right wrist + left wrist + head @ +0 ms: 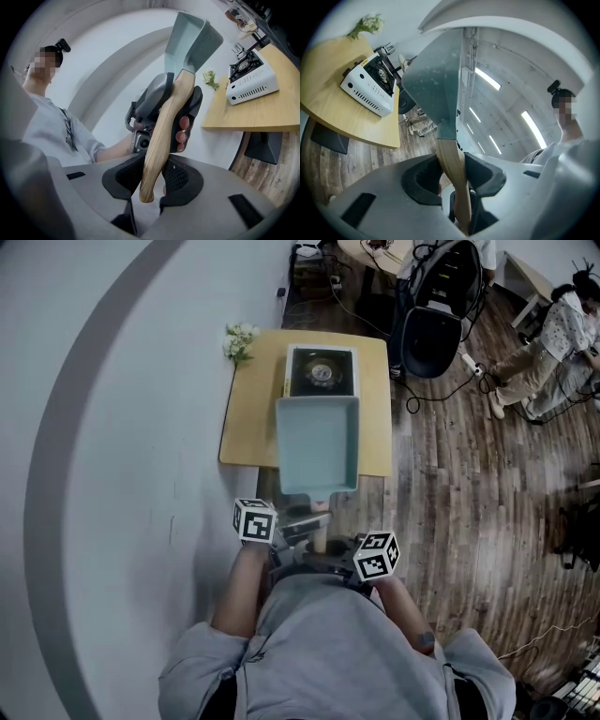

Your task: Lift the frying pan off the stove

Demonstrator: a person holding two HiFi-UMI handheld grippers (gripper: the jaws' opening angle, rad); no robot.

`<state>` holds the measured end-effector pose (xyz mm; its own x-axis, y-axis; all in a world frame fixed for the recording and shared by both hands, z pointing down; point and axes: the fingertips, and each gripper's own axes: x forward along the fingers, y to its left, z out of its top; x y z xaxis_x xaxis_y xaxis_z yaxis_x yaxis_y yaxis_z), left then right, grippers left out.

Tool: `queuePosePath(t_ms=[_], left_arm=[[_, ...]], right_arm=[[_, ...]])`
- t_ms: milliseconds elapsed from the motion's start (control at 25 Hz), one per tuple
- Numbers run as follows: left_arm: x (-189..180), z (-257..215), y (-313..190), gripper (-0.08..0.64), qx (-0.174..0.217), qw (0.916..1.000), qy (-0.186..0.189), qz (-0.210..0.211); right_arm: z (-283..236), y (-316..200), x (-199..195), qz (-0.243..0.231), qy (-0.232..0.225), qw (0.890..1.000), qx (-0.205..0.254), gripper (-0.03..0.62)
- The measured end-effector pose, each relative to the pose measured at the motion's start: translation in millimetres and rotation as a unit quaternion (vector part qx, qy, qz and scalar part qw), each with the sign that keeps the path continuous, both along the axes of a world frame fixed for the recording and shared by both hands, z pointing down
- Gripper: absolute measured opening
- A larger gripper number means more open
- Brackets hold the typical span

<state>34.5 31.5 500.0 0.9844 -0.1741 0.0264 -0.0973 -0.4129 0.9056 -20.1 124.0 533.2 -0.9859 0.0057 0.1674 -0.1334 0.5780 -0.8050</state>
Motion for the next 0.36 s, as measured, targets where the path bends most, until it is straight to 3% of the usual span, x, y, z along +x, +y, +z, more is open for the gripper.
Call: queuePosePath(t_ms=[160, 360], left_arm=[[-29.5, -20.2, -50.9, 0.137, -0.005, 1.0000, 0.000, 0.008], [-39.5, 6.6, -67.0, 0.137, -0.005, 0.9999, 0.001, 0.011]], right_arm=[[-20.2, -51.3, -30.8, 0.004, 0.004, 1.000, -0.005, 0.104], [7.8, -67.3, -40.7, 0.005, 0.007, 1.000, -0.006, 0.104]])
